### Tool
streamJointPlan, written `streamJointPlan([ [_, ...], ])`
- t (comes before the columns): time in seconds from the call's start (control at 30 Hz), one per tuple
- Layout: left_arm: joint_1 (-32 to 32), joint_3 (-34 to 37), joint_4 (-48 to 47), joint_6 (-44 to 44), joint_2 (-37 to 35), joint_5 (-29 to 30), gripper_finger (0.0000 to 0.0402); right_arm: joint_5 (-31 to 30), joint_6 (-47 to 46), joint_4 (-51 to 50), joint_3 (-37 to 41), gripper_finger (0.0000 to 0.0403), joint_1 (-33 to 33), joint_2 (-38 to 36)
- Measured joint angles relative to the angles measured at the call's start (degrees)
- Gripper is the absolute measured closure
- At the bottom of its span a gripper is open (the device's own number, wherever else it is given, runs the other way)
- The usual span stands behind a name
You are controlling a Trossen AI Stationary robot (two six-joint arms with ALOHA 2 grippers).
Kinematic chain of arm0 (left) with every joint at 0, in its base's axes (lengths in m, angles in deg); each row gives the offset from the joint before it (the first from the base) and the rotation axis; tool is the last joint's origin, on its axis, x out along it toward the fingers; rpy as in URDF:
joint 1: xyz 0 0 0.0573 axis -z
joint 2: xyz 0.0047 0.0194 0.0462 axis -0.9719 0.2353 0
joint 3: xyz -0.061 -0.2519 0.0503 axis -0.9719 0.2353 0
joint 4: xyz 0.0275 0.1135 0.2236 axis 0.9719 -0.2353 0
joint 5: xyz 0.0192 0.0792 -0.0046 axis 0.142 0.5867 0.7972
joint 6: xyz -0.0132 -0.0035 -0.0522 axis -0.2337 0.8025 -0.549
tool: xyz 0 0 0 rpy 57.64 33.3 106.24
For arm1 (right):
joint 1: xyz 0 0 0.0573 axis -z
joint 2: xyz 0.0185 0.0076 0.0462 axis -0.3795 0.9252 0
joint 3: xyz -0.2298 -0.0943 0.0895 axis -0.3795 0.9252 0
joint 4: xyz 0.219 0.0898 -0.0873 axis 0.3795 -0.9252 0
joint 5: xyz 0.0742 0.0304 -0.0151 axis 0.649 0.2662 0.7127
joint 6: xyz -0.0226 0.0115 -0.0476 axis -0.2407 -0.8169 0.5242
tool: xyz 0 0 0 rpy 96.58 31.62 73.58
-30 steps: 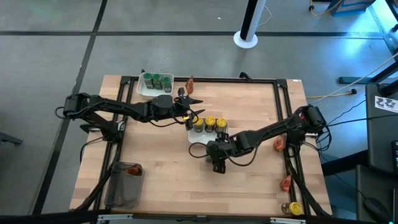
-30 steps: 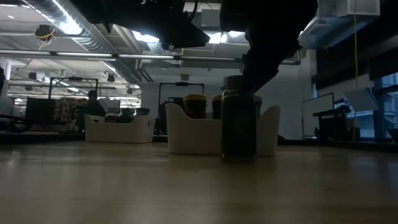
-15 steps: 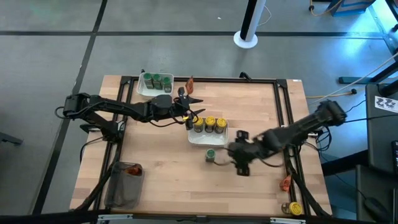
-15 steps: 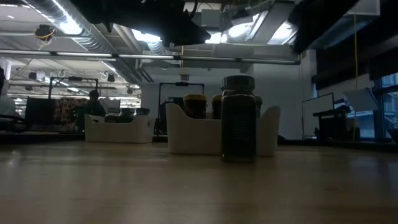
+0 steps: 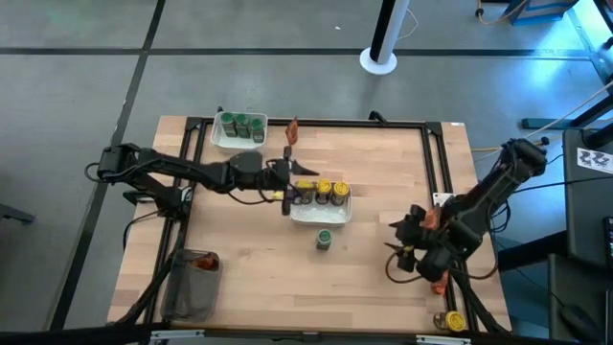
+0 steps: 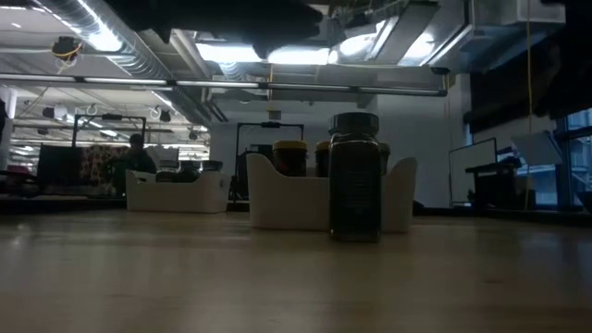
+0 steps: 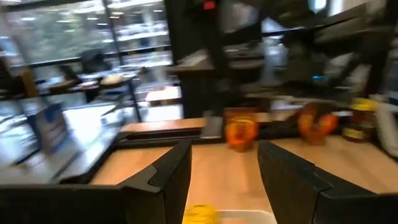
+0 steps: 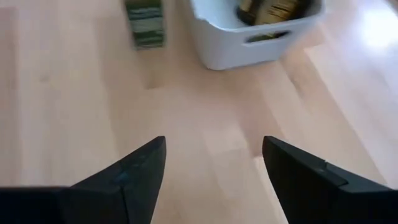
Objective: Sort spices by type
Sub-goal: Put the green seasoning bottle into the top white bin
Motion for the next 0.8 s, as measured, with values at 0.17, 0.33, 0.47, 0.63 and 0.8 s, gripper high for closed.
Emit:
streamJointPlan([
  [0.17,2.5,0.0,0.5,1.3,0.0,-2.1,0.0228,-5.9,-5.2,2.9,7.4,0.0134,-2.2,-0.3],
  [0.33,4.4,-1.3,-2.1,-1.5,0.0,-1.0,0.0193,-10.9,-5.5,7.6,12.4,0.0134,-2.0,-0.3],
  [0.47,5.9,-3.6,-7.0,-1.0,0.0,-2.6,0.0137,-15.5,-5.5,11.0,15.1,0.0134,-2.0,-0.3],
  [0.63,9.5,-7.4,-11.4,2.2,0.0,-2.5,0.0085,-19.0,-4.1,16.0,17.6,0.0134,-2.0,-0.3],
  [0.8,12.9,-14.2,-25.2,0.8,1.6,10.9,0.0066,-20.2,-2.4,16.9,18.0,0.0134,-2.0,-0.3],
])
